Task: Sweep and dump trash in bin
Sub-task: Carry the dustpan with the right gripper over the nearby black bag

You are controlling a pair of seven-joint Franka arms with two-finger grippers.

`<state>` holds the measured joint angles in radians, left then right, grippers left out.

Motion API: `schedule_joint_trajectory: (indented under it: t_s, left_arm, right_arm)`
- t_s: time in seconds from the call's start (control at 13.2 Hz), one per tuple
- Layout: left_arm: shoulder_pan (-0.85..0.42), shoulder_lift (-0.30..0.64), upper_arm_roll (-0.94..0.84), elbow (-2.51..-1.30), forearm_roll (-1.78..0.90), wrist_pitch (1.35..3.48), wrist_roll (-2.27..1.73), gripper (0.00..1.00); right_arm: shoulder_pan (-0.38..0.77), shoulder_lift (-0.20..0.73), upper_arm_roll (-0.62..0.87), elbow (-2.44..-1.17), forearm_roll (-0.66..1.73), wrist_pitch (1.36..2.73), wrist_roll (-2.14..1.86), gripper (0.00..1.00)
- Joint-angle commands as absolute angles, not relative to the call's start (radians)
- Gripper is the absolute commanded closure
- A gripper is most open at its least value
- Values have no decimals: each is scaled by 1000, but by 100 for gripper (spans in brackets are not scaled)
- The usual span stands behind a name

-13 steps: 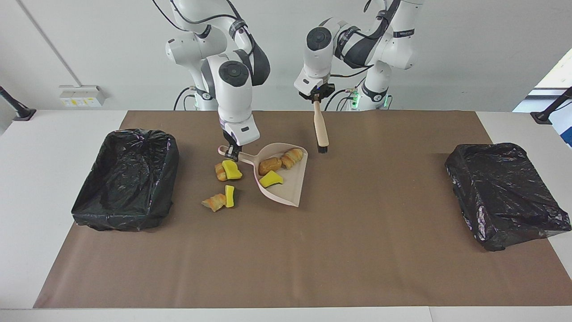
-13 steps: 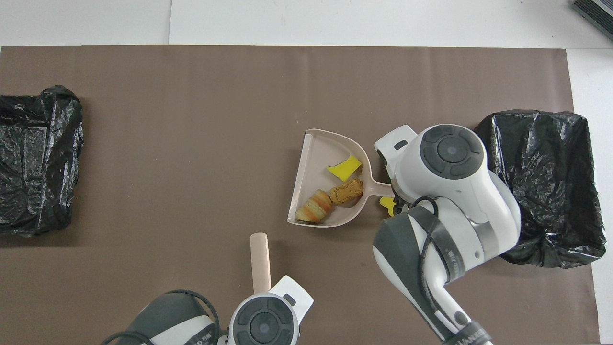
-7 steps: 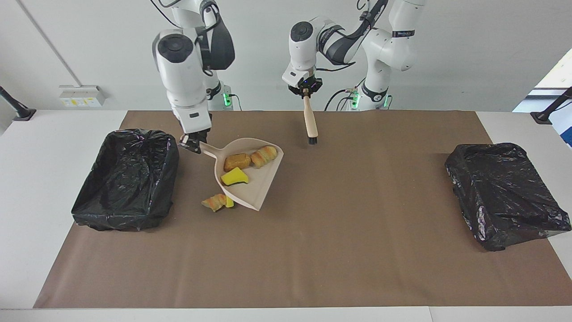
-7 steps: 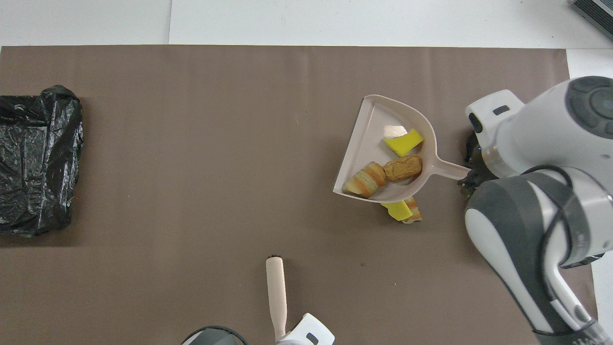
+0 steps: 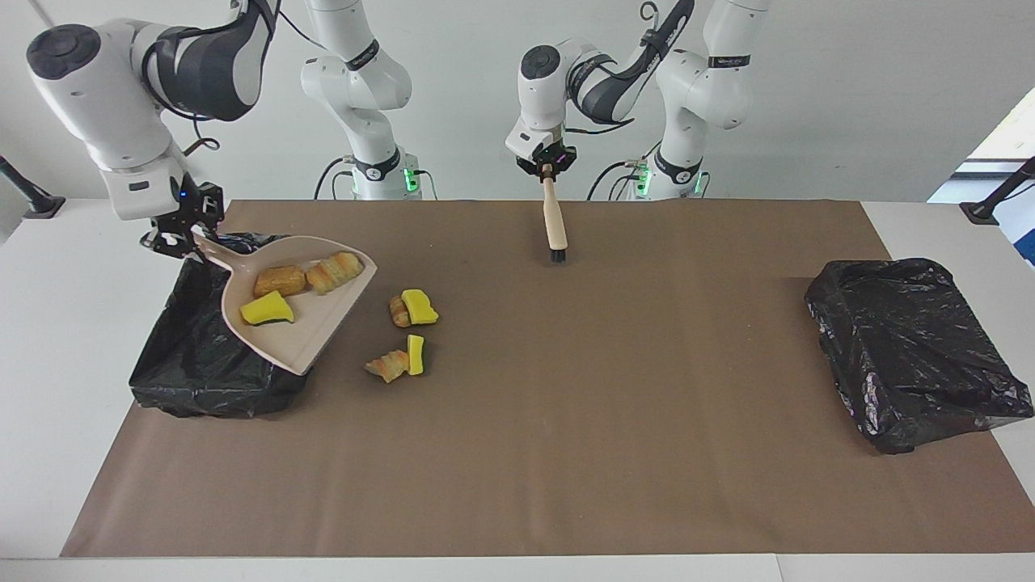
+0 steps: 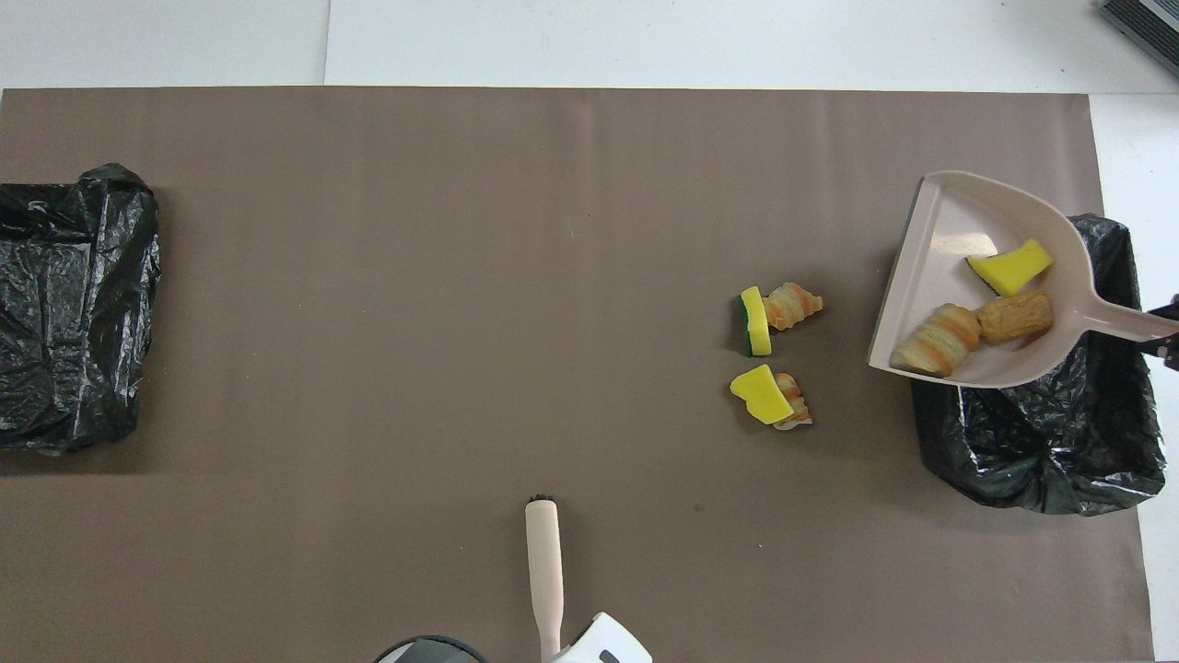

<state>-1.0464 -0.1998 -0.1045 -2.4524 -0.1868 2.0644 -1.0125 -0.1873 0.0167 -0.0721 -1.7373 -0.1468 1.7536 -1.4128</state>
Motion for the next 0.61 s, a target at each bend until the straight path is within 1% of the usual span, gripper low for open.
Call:
schedule_joint_trajectory:
  t_s: [0.0, 0.15, 0.23, 0.38, 0.45, 0.53]
  left_arm:
    - [-1095, -172, -89, -2473, -173, 2108, -1034, 100]
    - [-1100, -160, -89, -2468, -175, 2109, -1052, 100]
    - [-1092, -155, -87, -2464, -175, 2102, -1046, 94]
    - [-1068, -150, -84, -2445, -176, 2095, -1040, 54]
    - [-1031, -150, -83, -2413, -176, 2083, -1039, 12]
    - [-984, -152, -83, -2372, -175, 2060, -1019, 0]
  right_arm:
    - [-270, 23, -61, -1721, -241, 1816, -1541, 100]
    - [-354, 23, -63, -1721, -258, 1879, -1676, 100]
    - [-389, 31, -63, -1726, -284, 1911, -1718, 100]
    - [-419, 57, -63, -1735, -354, 1951, -1772, 100]
    - [-419, 58, -63, -1756, -429, 1988, -1773, 100]
    - [-419, 54, -63, -1781, -487, 2029, -1779, 100]
